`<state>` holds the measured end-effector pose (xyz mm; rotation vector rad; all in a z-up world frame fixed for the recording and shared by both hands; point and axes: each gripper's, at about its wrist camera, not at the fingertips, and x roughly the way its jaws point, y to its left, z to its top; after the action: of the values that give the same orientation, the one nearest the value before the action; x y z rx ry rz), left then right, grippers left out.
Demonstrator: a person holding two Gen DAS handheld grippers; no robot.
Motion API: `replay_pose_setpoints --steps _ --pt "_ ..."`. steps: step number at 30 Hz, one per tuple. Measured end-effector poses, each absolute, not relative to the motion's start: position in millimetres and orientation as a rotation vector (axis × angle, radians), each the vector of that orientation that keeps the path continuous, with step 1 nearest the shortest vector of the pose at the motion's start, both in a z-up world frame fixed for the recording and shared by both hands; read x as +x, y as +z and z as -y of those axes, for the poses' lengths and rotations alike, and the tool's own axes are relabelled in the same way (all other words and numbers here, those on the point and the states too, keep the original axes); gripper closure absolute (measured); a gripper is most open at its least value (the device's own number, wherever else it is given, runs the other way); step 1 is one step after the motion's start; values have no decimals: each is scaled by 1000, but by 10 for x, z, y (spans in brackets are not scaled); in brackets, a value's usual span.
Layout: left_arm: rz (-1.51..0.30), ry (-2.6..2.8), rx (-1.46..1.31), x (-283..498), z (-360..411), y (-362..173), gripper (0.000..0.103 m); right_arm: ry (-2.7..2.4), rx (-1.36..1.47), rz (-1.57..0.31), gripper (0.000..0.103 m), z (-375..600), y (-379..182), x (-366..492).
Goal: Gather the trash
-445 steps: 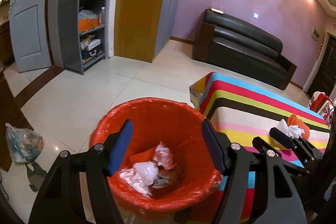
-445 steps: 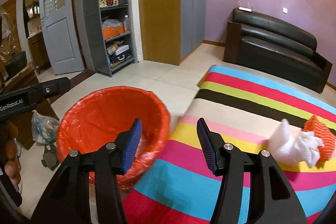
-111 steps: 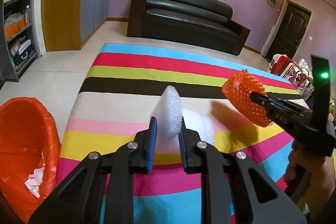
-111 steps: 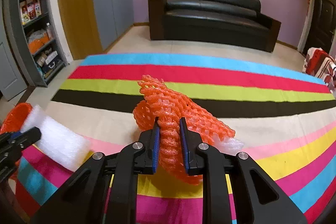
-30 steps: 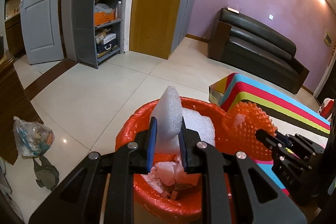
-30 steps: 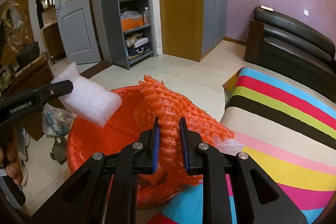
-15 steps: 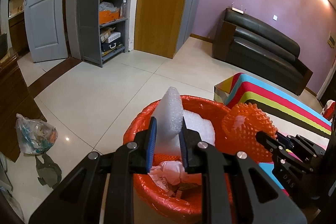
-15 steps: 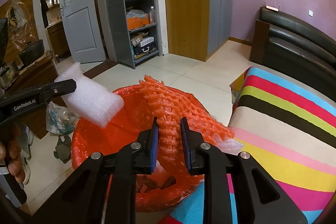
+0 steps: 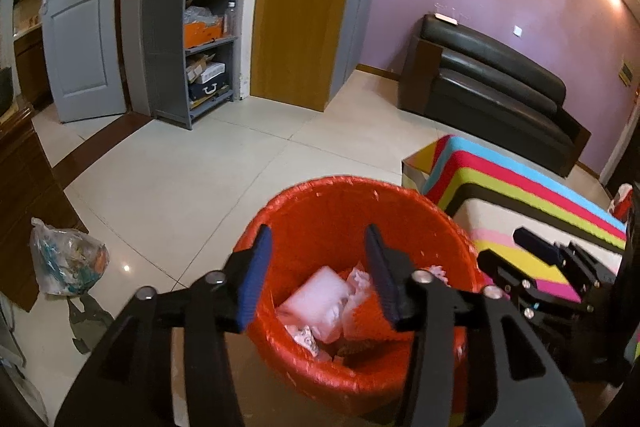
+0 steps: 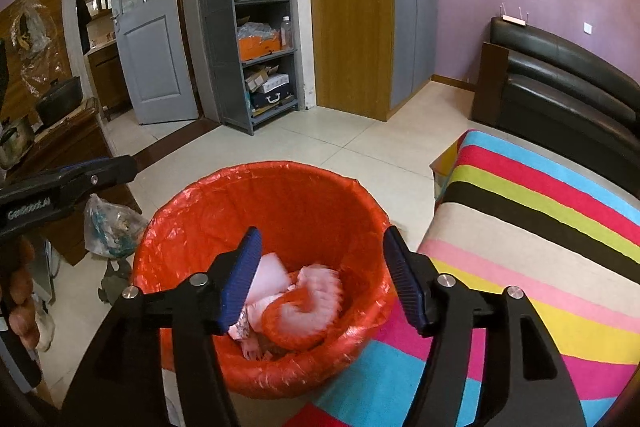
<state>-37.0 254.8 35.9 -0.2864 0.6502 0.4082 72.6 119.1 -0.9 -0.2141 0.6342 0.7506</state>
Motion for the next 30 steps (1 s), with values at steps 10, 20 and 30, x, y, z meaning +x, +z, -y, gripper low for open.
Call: replay_pose_setpoints --steps 10,20,30 --pt "-749 339 -275 -728 -2318 27 37 767 -244 -656 35 -931 -104 490" --pt "-770 335 -284 -786 -2230 -54 25 755 -218 -635 25 -734 -55 351" --pt "-781 332 -302 -705 -2243 -50 22 758 -222 -646 20 -739 -61 366"
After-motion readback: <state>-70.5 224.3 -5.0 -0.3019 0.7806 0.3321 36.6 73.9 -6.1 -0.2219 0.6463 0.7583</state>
